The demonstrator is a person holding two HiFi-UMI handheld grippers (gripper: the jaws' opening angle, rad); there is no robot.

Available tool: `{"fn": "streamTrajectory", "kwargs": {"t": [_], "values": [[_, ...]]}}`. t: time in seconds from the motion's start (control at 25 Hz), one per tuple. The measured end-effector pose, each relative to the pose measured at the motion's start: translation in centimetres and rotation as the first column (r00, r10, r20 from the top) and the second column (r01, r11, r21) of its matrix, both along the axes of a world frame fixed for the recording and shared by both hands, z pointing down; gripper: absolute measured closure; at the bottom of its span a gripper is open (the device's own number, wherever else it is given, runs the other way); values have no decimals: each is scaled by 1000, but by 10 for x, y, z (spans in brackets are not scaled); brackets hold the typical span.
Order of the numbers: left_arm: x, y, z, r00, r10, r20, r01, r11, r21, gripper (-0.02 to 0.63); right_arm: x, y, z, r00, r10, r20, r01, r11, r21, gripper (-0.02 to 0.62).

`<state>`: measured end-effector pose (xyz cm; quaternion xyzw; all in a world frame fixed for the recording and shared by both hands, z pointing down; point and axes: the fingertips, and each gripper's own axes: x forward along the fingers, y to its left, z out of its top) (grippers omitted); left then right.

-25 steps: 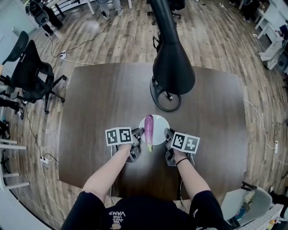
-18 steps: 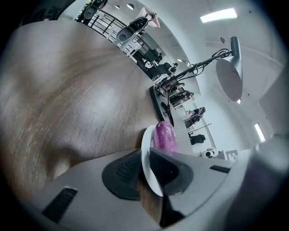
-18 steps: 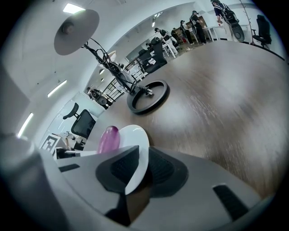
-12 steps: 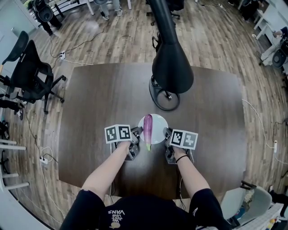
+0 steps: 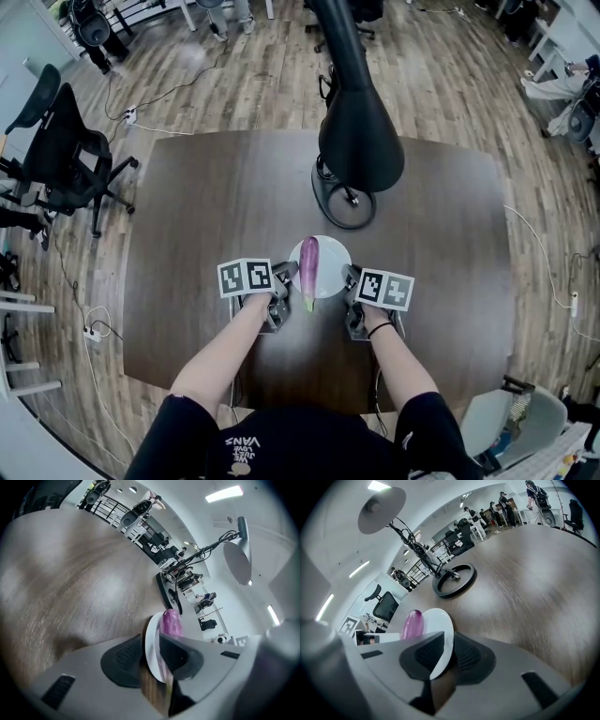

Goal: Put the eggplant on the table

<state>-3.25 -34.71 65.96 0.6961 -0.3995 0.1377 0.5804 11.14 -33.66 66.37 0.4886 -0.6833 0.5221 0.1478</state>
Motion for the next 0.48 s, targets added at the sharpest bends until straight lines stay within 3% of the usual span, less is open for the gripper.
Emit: {"fn": "streamTrajectory", "kwargs": {"t": [0.28, 0.48], "values": [[0, 0, 1, 1000, 9, 3, -9, 1000, 5, 505, 4, 3, 0, 1000, 16, -14, -16, 1000, 6, 535], [1, 2, -8, 1000, 22, 16, -23, 999, 38, 505, 10, 2, -11, 997, 17, -71, -12, 998, 69, 536]]}}
